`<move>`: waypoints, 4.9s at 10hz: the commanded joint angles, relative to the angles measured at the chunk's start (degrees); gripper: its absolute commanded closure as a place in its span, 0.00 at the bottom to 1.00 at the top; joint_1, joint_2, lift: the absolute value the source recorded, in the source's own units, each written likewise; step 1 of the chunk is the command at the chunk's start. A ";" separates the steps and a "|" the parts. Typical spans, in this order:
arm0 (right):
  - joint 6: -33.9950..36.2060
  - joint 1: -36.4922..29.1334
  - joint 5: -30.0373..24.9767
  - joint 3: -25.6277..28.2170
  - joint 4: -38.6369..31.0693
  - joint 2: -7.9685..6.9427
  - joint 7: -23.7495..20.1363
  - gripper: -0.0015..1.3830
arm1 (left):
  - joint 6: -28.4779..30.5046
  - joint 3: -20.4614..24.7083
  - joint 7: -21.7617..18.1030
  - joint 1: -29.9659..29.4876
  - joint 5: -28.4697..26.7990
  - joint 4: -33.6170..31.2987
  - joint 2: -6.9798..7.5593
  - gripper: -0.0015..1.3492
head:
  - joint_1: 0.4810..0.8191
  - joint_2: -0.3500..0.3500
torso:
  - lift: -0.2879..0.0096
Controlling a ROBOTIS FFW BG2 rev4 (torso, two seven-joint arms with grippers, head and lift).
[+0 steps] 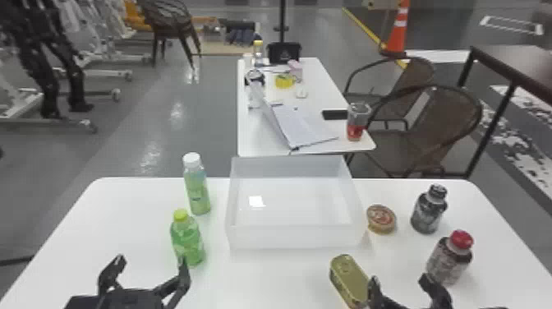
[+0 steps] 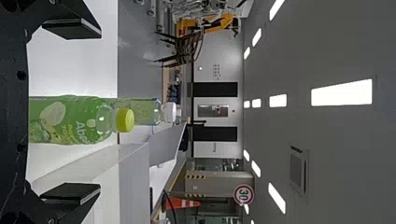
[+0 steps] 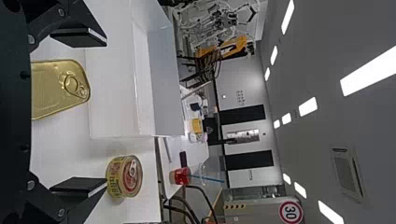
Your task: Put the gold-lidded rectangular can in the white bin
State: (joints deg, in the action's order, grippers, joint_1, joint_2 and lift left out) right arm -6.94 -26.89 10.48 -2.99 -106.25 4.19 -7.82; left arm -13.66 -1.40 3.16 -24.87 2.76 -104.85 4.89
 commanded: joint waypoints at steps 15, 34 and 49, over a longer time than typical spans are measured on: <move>2.11 2.37 2.35 0.52 7.37 1.26 -1.32 0.17 | -0.23 0.08 0.00 -0.01 -0.39 0.09 -0.41 0.11 | 0.20 0.50 | 0.63; 17.67 17.84 -9.95 2.46 15.46 3.28 -27.95 0.77 | -1.28 0.17 -1.76 1.58 -0.39 1.85 -0.85 0.11 | 0.20 0.50 | 0.63; 23.91 37.88 -5.56 -0.09 23.37 1.97 -26.63 0.77 | -0.05 -1.24 -1.76 3.16 0.05 2.64 -0.49 0.11 | 0.20 0.50 | 0.63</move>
State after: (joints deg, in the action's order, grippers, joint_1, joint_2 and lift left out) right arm 17.81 9.83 4.89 -2.60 -85.32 6.16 -34.45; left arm -13.70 -2.56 1.40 -21.74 2.77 -102.22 4.26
